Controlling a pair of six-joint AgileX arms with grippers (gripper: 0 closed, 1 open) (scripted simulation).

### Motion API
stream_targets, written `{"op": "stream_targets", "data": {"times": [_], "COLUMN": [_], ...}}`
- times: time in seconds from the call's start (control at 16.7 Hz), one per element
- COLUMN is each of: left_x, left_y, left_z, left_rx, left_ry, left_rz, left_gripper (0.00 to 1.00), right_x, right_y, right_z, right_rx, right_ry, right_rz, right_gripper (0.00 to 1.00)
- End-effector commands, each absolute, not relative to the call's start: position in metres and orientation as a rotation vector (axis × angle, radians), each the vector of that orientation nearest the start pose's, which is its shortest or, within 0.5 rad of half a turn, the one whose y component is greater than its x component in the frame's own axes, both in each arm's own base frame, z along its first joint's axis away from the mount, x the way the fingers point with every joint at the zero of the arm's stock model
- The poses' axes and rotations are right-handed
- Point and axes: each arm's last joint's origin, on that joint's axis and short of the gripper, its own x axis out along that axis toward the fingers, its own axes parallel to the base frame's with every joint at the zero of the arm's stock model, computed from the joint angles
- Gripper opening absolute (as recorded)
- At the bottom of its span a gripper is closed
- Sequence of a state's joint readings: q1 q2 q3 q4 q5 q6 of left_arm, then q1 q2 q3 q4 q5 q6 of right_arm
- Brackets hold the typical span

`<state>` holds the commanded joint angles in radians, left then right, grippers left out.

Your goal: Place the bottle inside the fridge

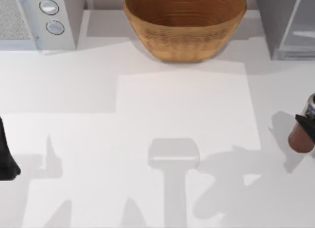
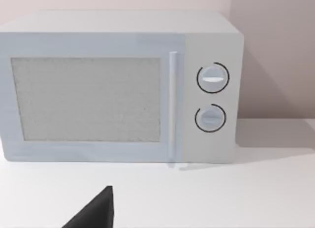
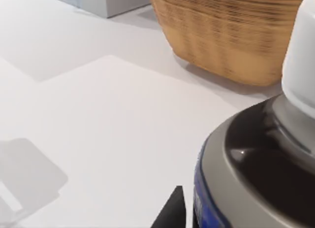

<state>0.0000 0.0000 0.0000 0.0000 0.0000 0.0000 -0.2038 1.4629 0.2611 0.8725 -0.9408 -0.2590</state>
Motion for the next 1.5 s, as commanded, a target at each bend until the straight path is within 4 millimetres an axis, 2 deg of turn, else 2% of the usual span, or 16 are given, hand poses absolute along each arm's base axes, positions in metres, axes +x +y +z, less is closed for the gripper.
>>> {"op": "stream_targets", "data": {"times": [0.18, 0.48, 0.96, 1.26, 1.5], "left_x": [0.106, 0.106, 0.106, 0.106, 0.106], "left_y": [-0.001, -0.001, -0.001, -0.001, -0.001], "left_z": [0.160, 0.160, 0.160, 0.160, 0.160], "left_rx": [0.000, 0.000, 0.000, 0.000, 0.000], "left_ry": [0.000, 0.000, 0.000, 0.000, 0.000], "left_rz": [0.000, 0.000, 0.000, 0.000, 0.000], "left_gripper": [1.00, 1.00, 1.00, 1.00, 1.00], "right_x": [0.222, 0.207, 0.152, 0.118, 0.107], "right_y": [-0.019, -0.013, -0.002, 0.000, -0.001], "right_z": [0.127, 0.144, 0.172, 0.171, 0.162], "right_rx": [-0.070, -0.081, -0.079, -0.041, -0.007], "right_ry": [0.197, 0.195, 0.118, 0.022, 0.000], "right_rz": [0.769, 0.668, 0.338, 0.129, 0.020], "right_gripper": [0.01, 0.01, 0.01, 0.01, 0.01]}}
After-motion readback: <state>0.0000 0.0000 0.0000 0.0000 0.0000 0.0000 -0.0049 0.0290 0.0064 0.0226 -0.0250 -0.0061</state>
